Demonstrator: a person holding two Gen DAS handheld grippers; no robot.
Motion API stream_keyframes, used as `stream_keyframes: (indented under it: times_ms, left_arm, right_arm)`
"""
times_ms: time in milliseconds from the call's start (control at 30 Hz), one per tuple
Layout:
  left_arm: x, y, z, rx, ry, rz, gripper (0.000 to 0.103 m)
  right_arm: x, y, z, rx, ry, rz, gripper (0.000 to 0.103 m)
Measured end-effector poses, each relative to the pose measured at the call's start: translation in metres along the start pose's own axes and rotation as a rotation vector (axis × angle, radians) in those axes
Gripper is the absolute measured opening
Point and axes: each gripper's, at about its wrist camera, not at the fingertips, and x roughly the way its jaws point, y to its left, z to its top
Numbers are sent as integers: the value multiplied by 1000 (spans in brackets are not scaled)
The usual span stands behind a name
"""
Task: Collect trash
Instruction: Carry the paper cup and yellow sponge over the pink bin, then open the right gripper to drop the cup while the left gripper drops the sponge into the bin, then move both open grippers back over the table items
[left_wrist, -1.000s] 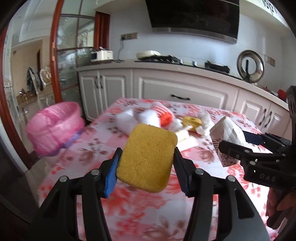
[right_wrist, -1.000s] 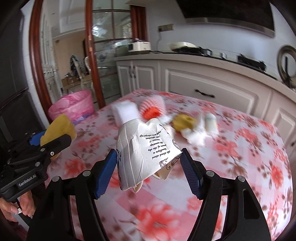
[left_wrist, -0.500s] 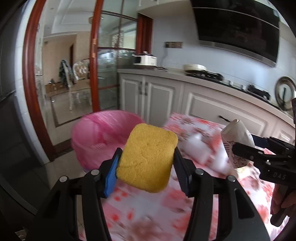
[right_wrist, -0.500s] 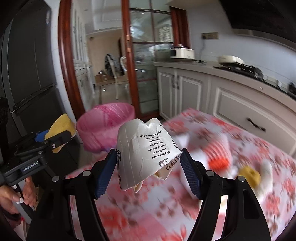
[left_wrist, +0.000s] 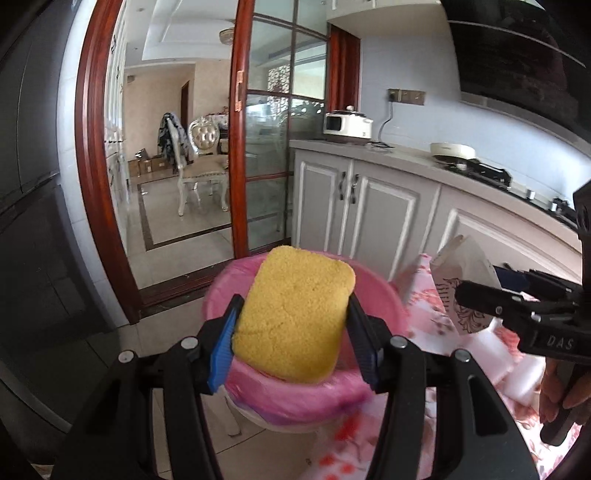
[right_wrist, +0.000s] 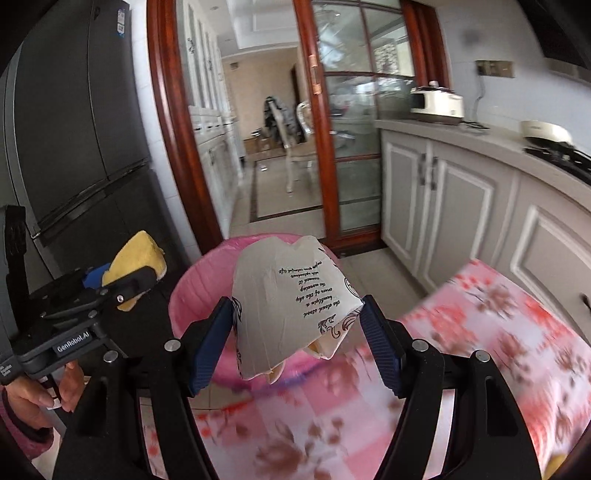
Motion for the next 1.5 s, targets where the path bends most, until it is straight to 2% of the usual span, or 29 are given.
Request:
stream_keyframes:
  times_ms: [200,433,567,600,733,833,1100,1200,1367,1500]
  left_arm:
    - [44,15,11,-17,39,28,56]
    - [83,26,11,-42,68,51,60]
    - [90,33,8,-72,64,76,78]
    - [91,34,7,-80,62,77,79]
    - [88,31,5,-84,66,84,79]
    - [71,26,2,-99,53,78,79]
    - [5,-8,-16,-126,1,46,98]
    - [-19,-27,-32,-125,3,29,98]
    - [-43,-70,-63,-113,57,-43,98]
    - [-57,-120,-87,-27,91,-104,98]
  right_arm:
    - [55,-9,14,-22,46,37,68]
    - [92,-18,14,-20,76,74,69]
    - [90,-24,12,-10,62,77,73]
    - [88,-25,12,-6,58,75,73]
    - [67,-31,6,15,43,56,73]
    - [40,-29,-2,19,30,29,73]
    - [-53,-24,-48,53,5,-77,78]
    - [-89,-23,-73,62,10,-126,80]
    - [-145,-32,-120,98,20,-216,82]
    - [-181,-45,-155,141,30,-300,84]
